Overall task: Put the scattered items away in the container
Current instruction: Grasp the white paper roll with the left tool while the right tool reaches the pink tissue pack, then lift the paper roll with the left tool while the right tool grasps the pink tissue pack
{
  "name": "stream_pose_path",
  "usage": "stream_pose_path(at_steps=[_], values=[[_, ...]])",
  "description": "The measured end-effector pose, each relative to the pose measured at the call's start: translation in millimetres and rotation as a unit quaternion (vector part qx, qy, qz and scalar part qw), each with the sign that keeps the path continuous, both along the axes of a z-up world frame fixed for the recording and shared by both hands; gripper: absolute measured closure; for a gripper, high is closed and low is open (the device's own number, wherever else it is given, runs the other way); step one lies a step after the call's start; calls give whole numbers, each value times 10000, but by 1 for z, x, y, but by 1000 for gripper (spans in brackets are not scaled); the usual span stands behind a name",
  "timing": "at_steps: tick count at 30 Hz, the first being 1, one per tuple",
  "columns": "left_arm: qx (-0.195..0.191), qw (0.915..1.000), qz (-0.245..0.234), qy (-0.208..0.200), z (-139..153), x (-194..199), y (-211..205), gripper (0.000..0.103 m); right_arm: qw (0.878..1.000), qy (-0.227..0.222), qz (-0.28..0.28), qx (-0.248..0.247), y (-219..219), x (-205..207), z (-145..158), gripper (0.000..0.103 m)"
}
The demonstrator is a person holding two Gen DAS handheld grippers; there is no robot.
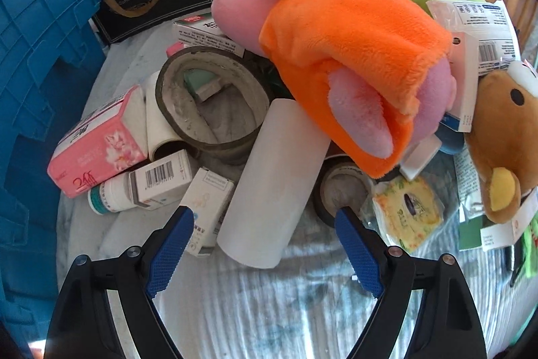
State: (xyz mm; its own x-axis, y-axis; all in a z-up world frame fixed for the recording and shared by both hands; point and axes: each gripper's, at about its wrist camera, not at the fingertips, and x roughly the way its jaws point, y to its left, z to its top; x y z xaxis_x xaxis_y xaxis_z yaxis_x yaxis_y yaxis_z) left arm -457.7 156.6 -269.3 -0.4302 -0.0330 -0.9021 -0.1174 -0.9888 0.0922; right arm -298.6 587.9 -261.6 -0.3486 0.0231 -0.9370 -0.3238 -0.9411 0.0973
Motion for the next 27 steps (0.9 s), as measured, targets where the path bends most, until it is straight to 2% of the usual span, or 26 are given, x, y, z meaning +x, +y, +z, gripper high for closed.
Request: stream_pose_path(at_steps=[3, 6, 8, 9, 10, 13, 14, 19, 21, 24, 27], values=[[-17, 9999, -15, -115, -11, -10, 3, 16, 9999, -146, -33, 56, 1, -12, -12, 3], [-247, 9997, -68, -61, -18, -14, 10, 16, 9991, -384, -79, 136, 2, -23, -28, 0], [-284, 9995, -115, 31, -16, -11, 12, 26, 9989, -454, -53, 87, 1, -28, -37, 0], [-335, 9993, -118, 93, -14, -9, 13, 43, 9988, -482, -40, 95, -1, -30, -42, 0], [-374, 9991, -120, 136, -13, -8, 13, 51, 9986, -510, -28, 104, -2, -31, -46, 0], [-227, 9997, -59, 38, -11, -2, 6, 52, 9984, -479, 43, 302, -7, -33, -48, 0], [-163, 9999, -32, 6, -10, 1, 4, 52, 9982, -474, 60, 355, -8, -34, -47, 2], [195, 9996, 109, -150, -6, 19, -10, 54, 9986, -355, 139, 373, -4, -27, -37, 31], [244, 9994, 142, -182, -4, 34, -15, 55, 9988, -315, 156, 351, 0, -22, -33, 39], [317, 9991, 219, -197, 0, 54, -23, 56, 9989, -301, 162, 335, 5, -15, -28, 45], [386, 9986, 300, -183, 6, 72, -29, 57, 9986, -318, 197, 383, 9, -7, -26, 47]])
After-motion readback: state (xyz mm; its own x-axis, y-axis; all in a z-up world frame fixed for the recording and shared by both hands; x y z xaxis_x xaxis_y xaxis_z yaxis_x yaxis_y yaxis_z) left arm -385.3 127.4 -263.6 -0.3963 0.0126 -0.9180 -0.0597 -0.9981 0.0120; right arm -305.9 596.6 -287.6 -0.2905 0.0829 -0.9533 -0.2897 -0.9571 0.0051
